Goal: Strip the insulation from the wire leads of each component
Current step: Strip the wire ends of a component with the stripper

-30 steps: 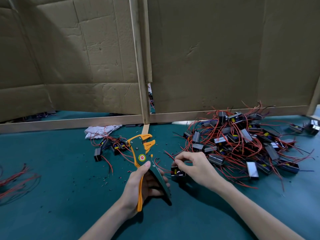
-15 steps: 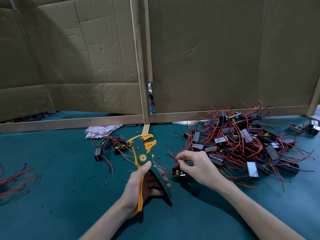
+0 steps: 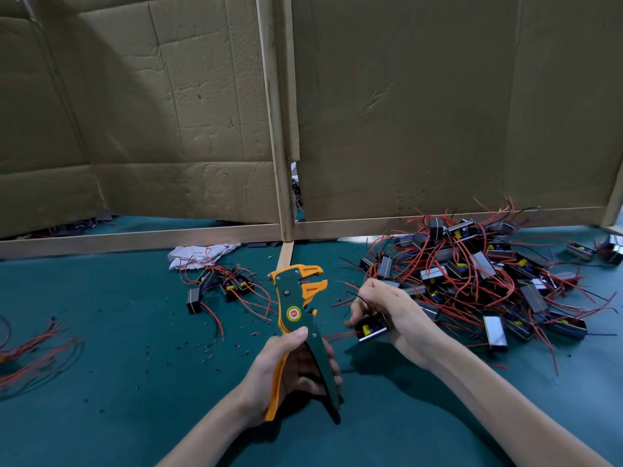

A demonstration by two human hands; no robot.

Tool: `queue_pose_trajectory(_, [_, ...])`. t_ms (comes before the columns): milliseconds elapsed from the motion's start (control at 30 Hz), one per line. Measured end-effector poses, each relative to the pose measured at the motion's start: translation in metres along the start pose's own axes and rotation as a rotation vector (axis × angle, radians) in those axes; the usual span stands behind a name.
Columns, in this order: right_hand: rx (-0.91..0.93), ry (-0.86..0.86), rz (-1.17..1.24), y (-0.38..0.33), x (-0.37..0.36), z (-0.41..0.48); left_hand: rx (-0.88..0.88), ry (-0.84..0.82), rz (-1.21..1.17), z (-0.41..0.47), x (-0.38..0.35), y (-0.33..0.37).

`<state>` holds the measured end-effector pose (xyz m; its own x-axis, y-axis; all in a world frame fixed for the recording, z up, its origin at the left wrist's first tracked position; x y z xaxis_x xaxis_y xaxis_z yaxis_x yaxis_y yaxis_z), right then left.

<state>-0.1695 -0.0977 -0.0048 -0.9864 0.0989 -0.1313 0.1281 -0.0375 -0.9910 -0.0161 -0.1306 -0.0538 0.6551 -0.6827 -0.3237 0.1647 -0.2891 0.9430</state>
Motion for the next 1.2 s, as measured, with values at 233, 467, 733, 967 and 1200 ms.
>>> queue_pose_trajectory(233, [-0.1, -0.154, 0.118, 0.002, -0.012, 0.001, 0.052, -0.075, 0.044, -0.001, -0.004, -0.002])
queue_pose_trajectory(467, [-0.107, -0.142, 0.221, 0.001, -0.01, 0.001, 0.041, -0.127, 0.071, -0.001, -0.007, -0.003])
queue_pose_trajectory(733, [-0.083, -0.195, 0.23, 0.001, -0.009, 0.001, 0.053, -0.15, 0.074, -0.002, -0.011, -0.002])
queue_pose_trajectory(967, [-0.065, -0.159, 0.144, -0.002, -0.011, 0.0, 0.052, -0.152, 0.094, -0.002, -0.008, -0.005])
queue_pose_trajectory(1200, [-0.069, -0.115, 0.159, -0.001, -0.009, 0.003, 0.059, -0.146, 0.128, -0.001, -0.01, -0.005])
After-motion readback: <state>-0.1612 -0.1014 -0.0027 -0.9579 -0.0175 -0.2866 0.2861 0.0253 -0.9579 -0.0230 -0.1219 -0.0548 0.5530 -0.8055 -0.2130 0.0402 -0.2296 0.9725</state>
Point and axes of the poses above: each hand's wrist, its own z-axis towards the middle knuckle, its own x-axis out of the back of the hand, y = z × x, the point moved 7 cm from there along z, towards the middle knuckle, and after that the axes turned 4 degrees about -z, right-handed, at the moved point
